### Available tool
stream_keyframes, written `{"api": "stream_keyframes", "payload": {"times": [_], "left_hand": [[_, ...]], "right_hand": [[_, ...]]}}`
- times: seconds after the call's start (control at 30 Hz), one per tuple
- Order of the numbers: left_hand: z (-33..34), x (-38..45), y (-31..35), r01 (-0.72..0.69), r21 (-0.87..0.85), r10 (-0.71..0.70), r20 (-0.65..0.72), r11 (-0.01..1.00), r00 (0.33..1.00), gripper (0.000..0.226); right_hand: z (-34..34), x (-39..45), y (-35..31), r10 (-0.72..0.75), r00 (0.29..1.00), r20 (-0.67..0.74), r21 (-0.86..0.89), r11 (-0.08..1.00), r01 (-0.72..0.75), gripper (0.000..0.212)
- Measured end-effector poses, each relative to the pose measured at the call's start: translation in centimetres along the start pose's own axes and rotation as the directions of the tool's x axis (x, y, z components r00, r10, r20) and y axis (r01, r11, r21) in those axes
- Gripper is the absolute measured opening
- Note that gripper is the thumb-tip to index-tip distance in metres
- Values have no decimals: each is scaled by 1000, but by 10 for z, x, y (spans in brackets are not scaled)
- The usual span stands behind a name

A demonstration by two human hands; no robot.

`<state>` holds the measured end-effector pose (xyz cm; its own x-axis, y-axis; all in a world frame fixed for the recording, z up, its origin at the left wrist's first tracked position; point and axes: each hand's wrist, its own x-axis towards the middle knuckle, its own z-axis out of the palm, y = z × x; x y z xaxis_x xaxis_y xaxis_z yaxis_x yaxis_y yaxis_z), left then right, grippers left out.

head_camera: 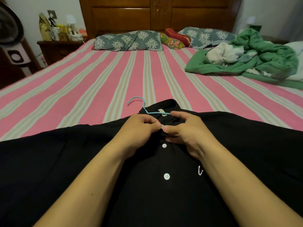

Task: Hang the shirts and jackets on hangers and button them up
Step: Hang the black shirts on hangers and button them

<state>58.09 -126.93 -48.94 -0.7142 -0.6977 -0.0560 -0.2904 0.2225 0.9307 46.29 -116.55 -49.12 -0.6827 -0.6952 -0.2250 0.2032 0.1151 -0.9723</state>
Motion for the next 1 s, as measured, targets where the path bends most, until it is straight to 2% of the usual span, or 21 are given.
{"api": "stream_keyframes", "payload": {"times": [0.2, 0.4, 0.5, 0.6, 0.7, 0.83, 1.0], "left_hand": [[1, -3, 3, 25, 42, -24, -8, 999, 1000, 12], [6, -4, 7, 24, 224, -8, -72, 974, 997, 14], [9, -3, 5, 19, 319, 21, -123, 948, 992, 17], [8, -2, 3, 20, 282, 14, -119, 959, 993, 16], [7, -4, 4, 11, 228, 7, -79, 974, 997, 15], [4, -6, 6, -31, 196, 36, -24, 980, 999, 15], [-3, -8, 8, -8, 179, 0, 46, 984, 999, 17]], "right_hand": [[-1, -3, -1, 7, 1000, 0, 13, 1000, -7, 64], [-1, -6, -4, -38, 999, -8, -97, 995, 37, 58], [-8, -9, -16, -50, 995, 82, -224, 972, 68, 52], [-17, -11, -23, -36, 980, 196, -296, 950, 94, 46], [-17, -11, -20, -102, 966, 238, -352, 918, 184, 37], [-14, -7, -11, -278, 929, 244, -482, 797, 365, 32], [-12, -9, -7, -396, 855, 335, -627, 583, 516, 33]]}}
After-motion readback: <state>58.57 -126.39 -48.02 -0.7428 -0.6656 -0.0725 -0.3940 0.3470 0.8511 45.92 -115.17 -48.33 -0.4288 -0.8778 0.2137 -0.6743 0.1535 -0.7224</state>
